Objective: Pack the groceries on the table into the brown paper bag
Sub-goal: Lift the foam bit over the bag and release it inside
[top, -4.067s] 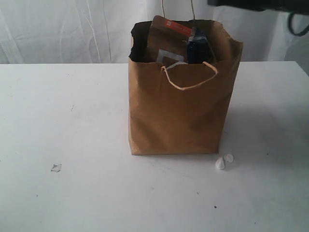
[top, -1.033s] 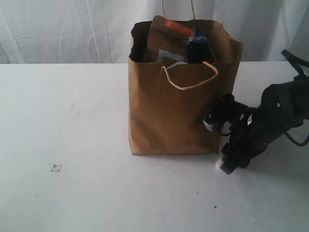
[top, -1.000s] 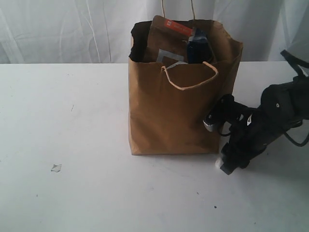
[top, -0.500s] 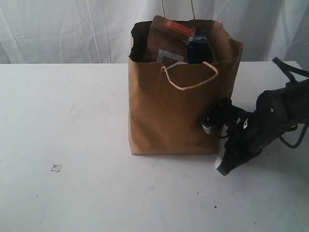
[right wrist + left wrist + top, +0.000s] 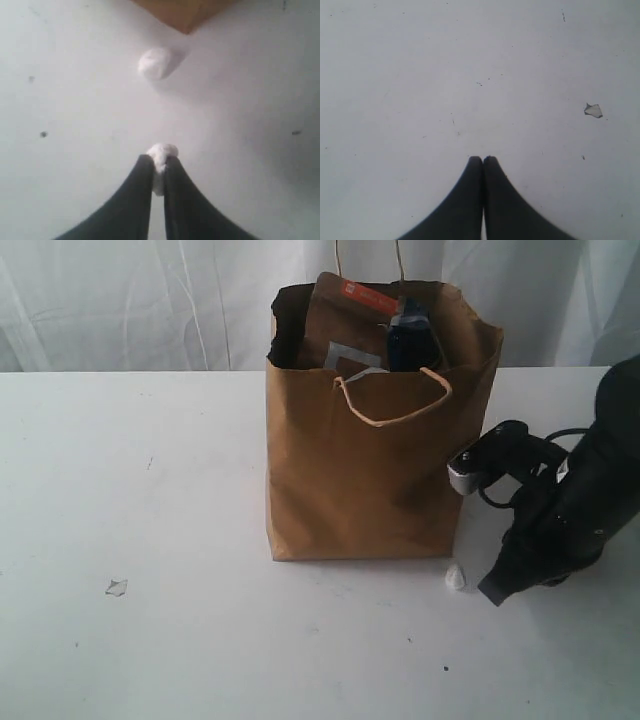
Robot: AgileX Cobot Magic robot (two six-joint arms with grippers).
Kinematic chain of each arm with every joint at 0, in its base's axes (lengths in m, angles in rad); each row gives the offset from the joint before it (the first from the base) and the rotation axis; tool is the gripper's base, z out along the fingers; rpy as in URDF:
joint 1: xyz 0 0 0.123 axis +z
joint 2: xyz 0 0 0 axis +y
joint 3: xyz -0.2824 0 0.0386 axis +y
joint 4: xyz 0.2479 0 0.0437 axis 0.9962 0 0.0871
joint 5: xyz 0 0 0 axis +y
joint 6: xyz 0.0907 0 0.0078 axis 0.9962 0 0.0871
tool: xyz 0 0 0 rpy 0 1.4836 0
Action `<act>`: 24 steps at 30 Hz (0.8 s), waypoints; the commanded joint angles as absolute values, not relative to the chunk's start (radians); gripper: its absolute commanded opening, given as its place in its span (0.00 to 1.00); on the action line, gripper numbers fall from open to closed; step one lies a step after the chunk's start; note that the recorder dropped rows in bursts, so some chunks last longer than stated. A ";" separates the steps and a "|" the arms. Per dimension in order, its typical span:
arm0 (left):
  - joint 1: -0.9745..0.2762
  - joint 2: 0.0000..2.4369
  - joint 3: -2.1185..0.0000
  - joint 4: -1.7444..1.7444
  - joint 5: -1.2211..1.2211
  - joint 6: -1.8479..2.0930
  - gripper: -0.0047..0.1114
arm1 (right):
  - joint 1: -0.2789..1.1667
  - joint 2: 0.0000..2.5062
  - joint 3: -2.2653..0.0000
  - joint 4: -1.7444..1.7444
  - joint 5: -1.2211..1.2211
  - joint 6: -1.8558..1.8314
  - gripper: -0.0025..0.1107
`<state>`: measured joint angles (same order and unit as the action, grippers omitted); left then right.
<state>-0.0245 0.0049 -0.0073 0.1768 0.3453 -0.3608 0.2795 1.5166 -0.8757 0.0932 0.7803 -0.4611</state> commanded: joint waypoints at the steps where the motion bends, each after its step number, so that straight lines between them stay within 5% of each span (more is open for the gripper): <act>1: -0.030 0.000 0.000 0.176 0.384 -0.362 0.04 | 0.278 1.402 -0.877 0.227 0.963 -0.464 0.02; 13: -0.030 0.000 0.000 0.176 0.384 -0.362 0.04 | 0.278 1.176 -1.019 0.414 1.199 -0.467 0.02; 24: -0.030 0.000 0.000 0.176 0.384 -0.362 0.04 | 0.278 1.090 -1.130 0.571 0.848 -0.471 0.02</act>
<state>-0.0245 0.0049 -0.0073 0.1768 0.3453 -0.3608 0.2795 1.1061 -1.1235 0.5565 0.9757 -0.4611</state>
